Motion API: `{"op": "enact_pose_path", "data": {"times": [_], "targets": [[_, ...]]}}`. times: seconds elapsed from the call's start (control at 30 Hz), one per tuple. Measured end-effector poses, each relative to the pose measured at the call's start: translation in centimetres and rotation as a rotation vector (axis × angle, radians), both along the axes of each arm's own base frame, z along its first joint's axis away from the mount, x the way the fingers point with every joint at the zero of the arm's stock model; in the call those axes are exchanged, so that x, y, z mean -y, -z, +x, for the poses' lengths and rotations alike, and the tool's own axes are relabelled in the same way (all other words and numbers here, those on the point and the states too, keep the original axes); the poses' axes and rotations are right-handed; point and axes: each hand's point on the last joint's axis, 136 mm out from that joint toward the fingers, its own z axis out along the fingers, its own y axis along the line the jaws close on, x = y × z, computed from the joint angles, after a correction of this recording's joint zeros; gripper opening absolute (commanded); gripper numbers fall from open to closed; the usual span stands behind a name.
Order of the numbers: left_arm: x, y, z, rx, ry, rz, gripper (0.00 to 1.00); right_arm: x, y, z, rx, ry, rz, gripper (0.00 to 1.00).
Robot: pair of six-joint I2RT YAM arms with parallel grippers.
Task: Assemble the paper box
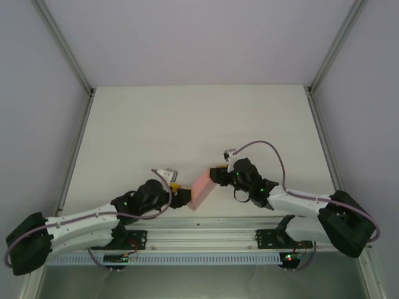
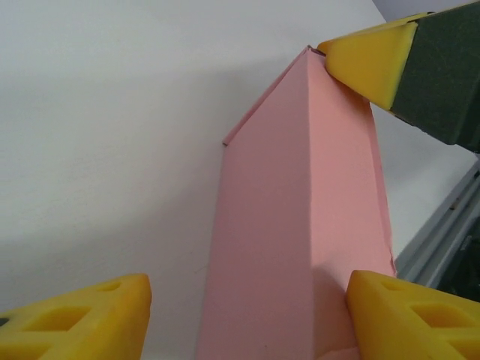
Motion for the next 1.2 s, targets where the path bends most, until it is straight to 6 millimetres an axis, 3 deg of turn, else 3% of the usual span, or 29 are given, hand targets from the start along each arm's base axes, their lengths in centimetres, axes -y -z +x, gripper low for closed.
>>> {"op": "enact_pose_path", "data": {"times": [0.23,0.5,0.63,0.83,0.97,1.1,1.2], "targets": [[0.4,-0.3,-0.1,0.105,-0.046,0.078,0.69,-0.3,0.0,0.5,0.031,-0.03,0.013,0.38],[6.0,-0.4,-0.5,0.186,-0.077,0.221,0.65,0.6,-0.3,1.8,0.103,-0.005,0.005,0.38],[6.9,-0.4,-0.2,0.203,-0.124,0.233,0.65,1.0,-0.5,2.3,0.125,0.008,0.0,0.38],[5.8,-0.8,0.0,0.218,-0.163,0.252,0.69,1.4,-0.7,2.3,0.134,0.012,-0.008,0.38],[4.4,-1.6,0.4,0.239,-0.173,0.276,0.8,1.6,-0.7,2.0,0.13,0.011,-0.015,0.39],[3.1,-2.1,1.3,0.24,-0.169,0.312,0.96,1.9,-0.8,2.0,0.112,0.023,-0.038,0.47],[1.5,-2.3,2.4,0.23,-0.173,0.345,1.0,2.3,-1.0,2.1,0.091,0.041,-0.063,0.49]]}}
